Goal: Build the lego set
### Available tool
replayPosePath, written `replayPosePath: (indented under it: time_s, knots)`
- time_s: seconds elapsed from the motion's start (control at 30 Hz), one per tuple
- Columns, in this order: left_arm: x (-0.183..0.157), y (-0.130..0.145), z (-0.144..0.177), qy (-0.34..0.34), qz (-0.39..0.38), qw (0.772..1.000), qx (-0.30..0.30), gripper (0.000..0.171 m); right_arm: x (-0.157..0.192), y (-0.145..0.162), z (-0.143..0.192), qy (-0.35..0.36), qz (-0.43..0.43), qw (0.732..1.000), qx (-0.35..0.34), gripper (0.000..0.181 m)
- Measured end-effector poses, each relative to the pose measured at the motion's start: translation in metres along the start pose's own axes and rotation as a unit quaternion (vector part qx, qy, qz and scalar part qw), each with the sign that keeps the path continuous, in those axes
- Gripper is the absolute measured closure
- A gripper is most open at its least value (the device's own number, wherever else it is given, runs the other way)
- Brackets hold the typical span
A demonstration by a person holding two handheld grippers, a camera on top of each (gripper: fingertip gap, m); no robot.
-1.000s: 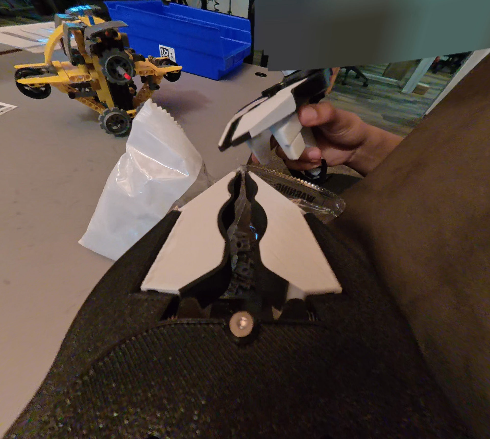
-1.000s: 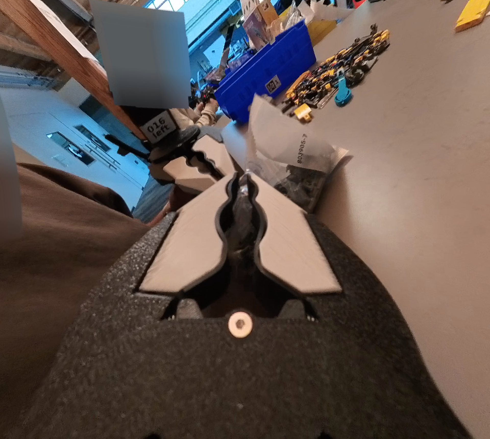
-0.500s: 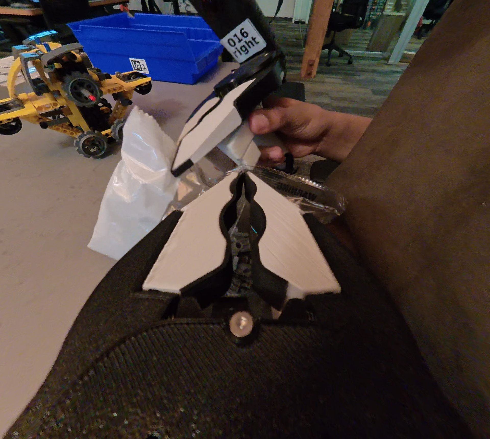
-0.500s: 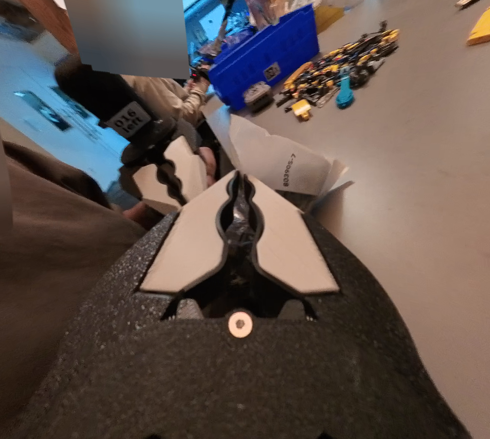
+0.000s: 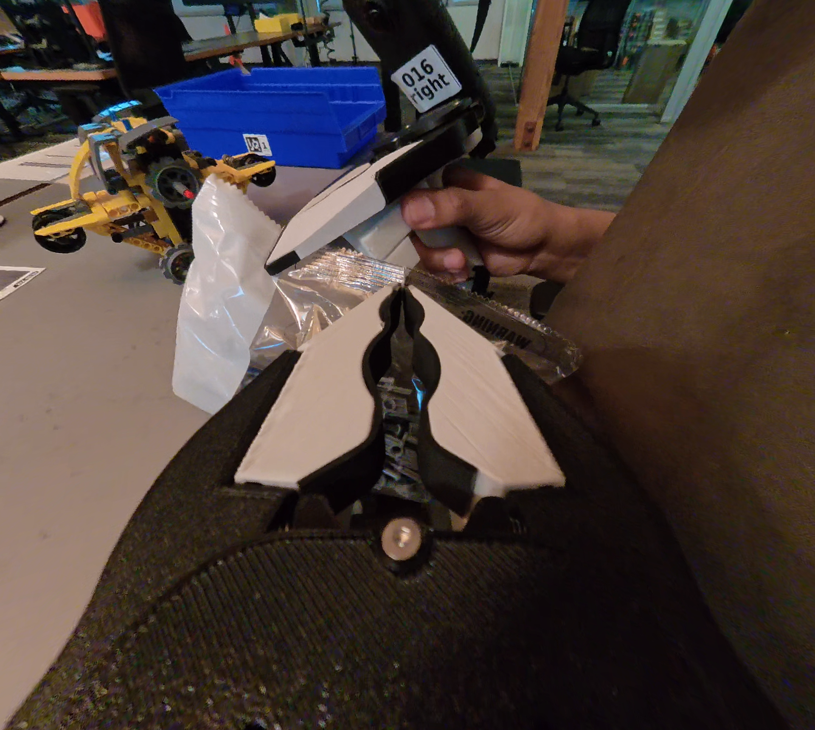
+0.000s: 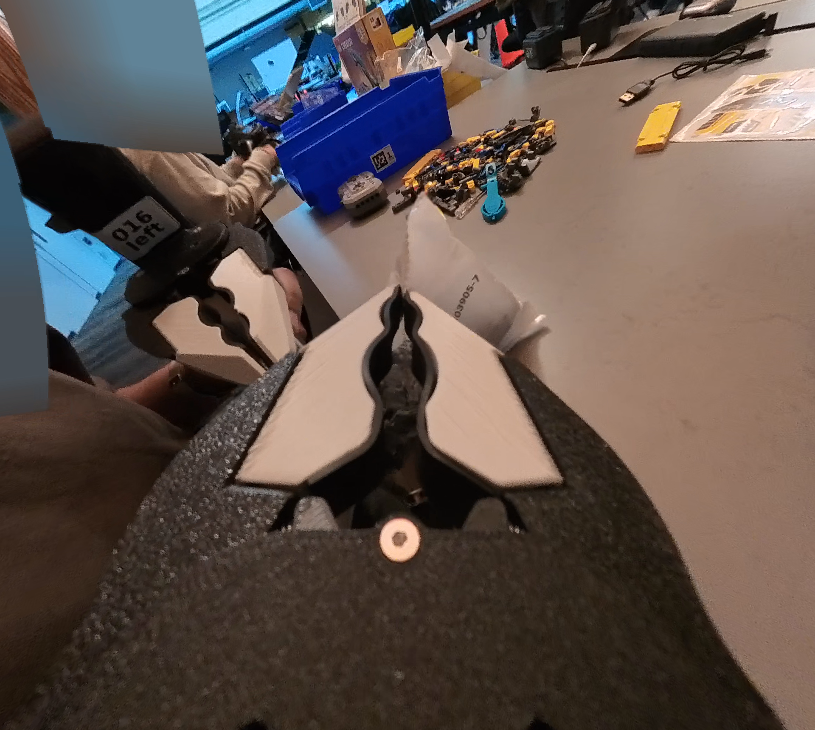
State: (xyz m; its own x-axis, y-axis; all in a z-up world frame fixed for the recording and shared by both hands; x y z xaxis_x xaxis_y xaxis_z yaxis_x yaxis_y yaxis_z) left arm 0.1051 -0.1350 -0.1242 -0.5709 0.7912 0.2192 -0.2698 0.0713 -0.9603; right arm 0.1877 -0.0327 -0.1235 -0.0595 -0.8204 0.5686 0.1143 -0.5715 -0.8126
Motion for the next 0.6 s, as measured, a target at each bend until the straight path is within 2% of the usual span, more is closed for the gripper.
replayPosePath:
  time_s: [0.07,0.13,0.23,0.43,0.57,0.6]
  knots:
    - [0.002,-0.001,0.001,0.004,0.021,1.000,-0.013,0.169,0.002,-0.001,0.000,-0.003,-0.004,1.000,-0.003,0.181]
    - [0.001,-0.005,0.000,0.026,0.043,0.998,-0.032,0.152,0.005,0.001,-0.002,-0.001,0.001,1.000,0.000,0.181]
    - [0.000,-0.004,-0.006,0.014,0.021,1.000,-0.007,0.163,0.008,0.002,-0.003,-0.003,-0.003,1.000,-0.001,0.181]
    - [-0.002,-0.003,-0.006,0.011,-0.004,1.000,0.008,0.159,0.006,0.003,-0.001,-0.014,-0.029,0.999,-0.013,0.180]
    - [0.007,0.001,0.001,-0.018,0.007,1.000,0.009,0.126,0.006,0.002,0.001,-0.019,-0.029,0.999,-0.016,0.179]
    - [0.006,0.002,0.001,-0.008,0.008,1.000,0.010,0.126,0.006,0.001,0.001,-0.020,-0.028,0.999,-0.018,0.179]
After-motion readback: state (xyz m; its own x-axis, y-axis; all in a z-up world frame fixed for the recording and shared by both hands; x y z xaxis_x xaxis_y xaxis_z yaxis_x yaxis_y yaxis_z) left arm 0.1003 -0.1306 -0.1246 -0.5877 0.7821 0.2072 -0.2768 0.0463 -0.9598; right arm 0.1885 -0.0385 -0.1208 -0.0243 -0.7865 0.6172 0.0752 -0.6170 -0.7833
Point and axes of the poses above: each gripper's, where its closed fingertips meet, z back along the fingers, y out of its underside, x = y × z across the jaws, the point moved 7 cm from there along z, back along the fingers, and after that the axes turned 11 degrees about -z, right-handed, at the moved point
